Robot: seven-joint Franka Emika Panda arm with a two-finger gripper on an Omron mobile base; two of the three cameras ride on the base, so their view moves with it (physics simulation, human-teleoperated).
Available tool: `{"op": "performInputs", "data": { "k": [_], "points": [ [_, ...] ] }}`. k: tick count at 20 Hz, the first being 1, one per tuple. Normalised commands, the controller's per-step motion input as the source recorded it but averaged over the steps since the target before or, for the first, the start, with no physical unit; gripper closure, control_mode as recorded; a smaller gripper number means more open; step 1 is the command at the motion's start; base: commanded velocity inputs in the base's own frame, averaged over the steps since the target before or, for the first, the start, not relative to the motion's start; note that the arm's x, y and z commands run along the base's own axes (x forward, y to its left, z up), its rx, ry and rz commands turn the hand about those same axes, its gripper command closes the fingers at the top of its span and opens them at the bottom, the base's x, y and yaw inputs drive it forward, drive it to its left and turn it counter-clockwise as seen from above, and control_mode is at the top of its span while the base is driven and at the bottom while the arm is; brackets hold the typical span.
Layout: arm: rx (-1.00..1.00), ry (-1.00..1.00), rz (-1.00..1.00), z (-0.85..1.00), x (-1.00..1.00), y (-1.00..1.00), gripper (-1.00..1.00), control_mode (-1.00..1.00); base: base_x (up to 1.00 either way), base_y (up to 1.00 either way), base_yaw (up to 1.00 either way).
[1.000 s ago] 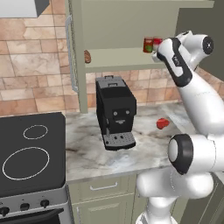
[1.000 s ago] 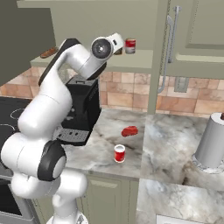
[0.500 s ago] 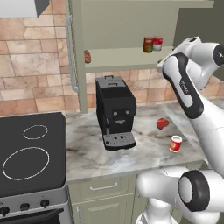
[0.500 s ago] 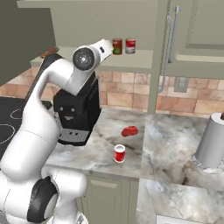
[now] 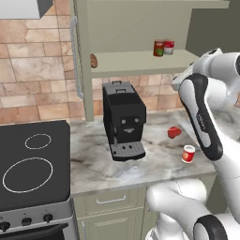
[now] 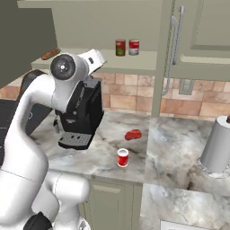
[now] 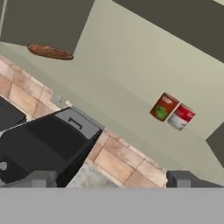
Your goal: Pick the cans from the counter and place them in their designated side in the cabinet.
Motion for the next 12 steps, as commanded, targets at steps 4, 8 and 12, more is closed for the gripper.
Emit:
{"op": "performInputs", "data": {
  "k": [4,8,12],
  "points": [
    [0.0,0.07,-0.05,-0.25,-0.88,0.02,-1.0,-1.0,0.0,0.0,0.0],
    [-0.01,-0.01,0.0,-0.49,-0.78,-0.01,-1.0,-1.0,0.0,0.0,0.0],
    [-0.08,0.0,0.0,-0.51,-0.43,0.0,-1.0,-1.0,0.0,0.0,0.0]
  ]
}}
